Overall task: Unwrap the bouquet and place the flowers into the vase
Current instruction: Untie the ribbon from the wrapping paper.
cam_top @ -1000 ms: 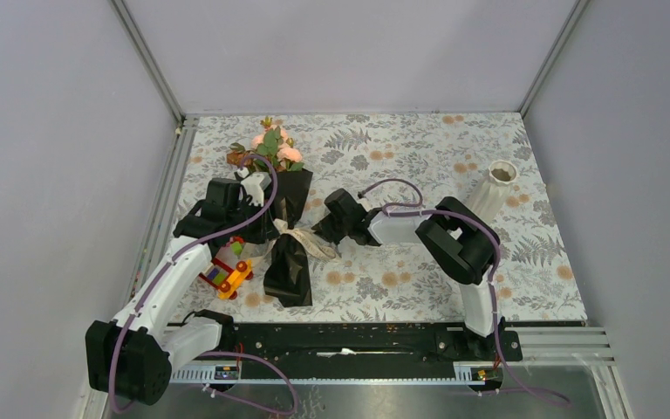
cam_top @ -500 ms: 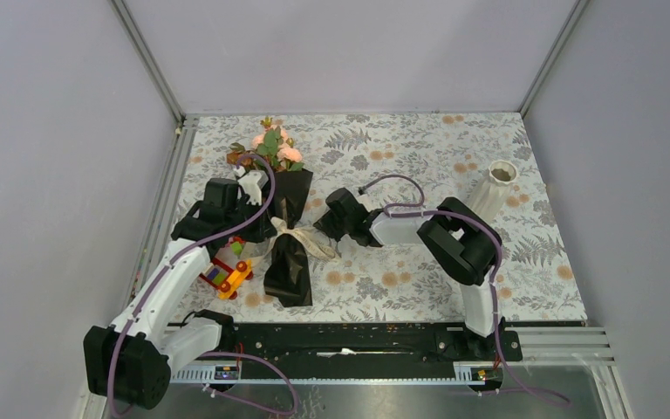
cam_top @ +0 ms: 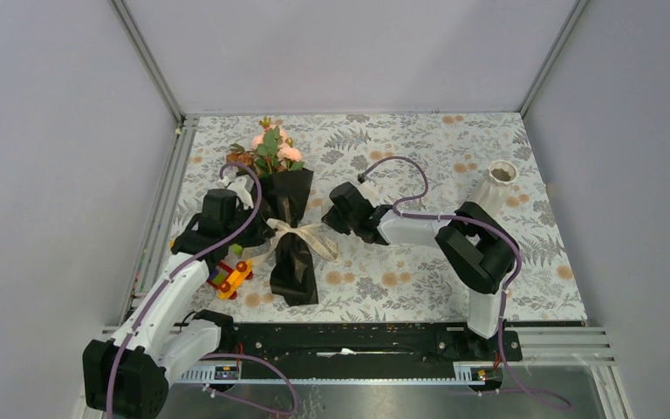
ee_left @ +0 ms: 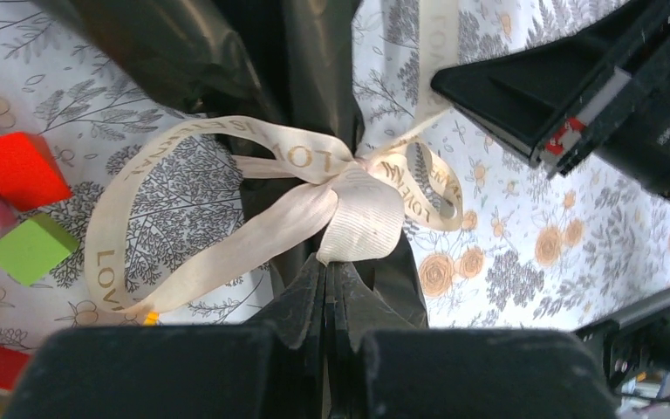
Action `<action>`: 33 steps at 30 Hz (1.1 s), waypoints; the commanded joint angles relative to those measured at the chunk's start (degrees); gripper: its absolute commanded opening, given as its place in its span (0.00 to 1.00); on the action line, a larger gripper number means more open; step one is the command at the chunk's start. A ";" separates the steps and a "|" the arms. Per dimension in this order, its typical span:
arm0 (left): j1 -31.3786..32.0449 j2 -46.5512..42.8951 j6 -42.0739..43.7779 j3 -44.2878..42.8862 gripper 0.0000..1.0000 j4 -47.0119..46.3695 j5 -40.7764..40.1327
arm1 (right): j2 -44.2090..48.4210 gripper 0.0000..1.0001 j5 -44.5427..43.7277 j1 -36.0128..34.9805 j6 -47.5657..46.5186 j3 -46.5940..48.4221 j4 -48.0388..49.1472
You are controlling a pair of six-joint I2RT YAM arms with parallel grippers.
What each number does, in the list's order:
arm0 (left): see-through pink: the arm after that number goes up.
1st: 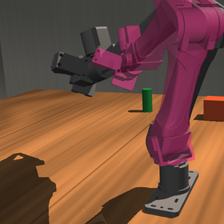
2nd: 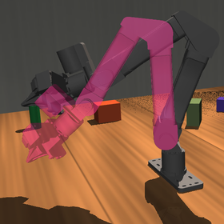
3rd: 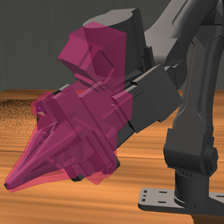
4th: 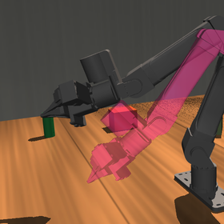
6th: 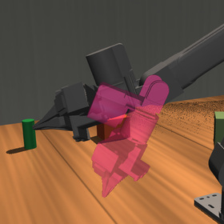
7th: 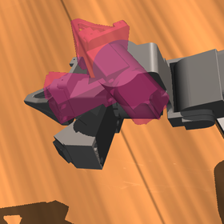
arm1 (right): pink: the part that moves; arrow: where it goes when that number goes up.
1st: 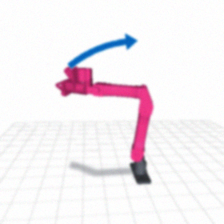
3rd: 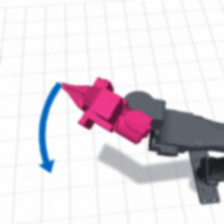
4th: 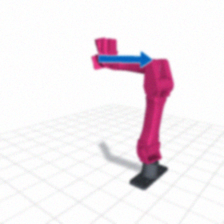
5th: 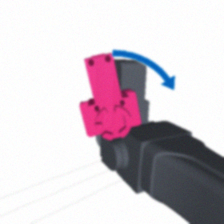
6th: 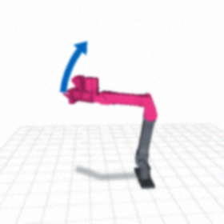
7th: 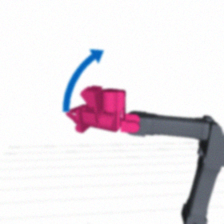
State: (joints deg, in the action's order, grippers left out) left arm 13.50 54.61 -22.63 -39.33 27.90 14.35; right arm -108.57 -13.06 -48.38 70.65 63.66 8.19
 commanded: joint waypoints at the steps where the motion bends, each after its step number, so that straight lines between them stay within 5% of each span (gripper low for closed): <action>1: -0.40 -3.47 -6.00 1.94 0.00 -6.46 -6.62 | 2.23 0.00 -3.46 0.45 -5.64 -1.82 -0.90; 10: -0.73 -6.61 -14.22 8.45 0.00 -12.32 -9.45 | 3.21 0.00 -6.28 0.41 -12.08 -3.29 1.01; 33: -2.57 -6.87 -16.37 8.47 0.00 -11.09 -11.79 | 5.21 0.00 -9.59 0.44 -22.75 -5.73 3.33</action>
State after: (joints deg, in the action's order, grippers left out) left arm 11.70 48.42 -39.13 -29.89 18.72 4.10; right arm -105.89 -18.76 -48.36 50.43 58.61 10.66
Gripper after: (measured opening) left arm 0.010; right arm 0.015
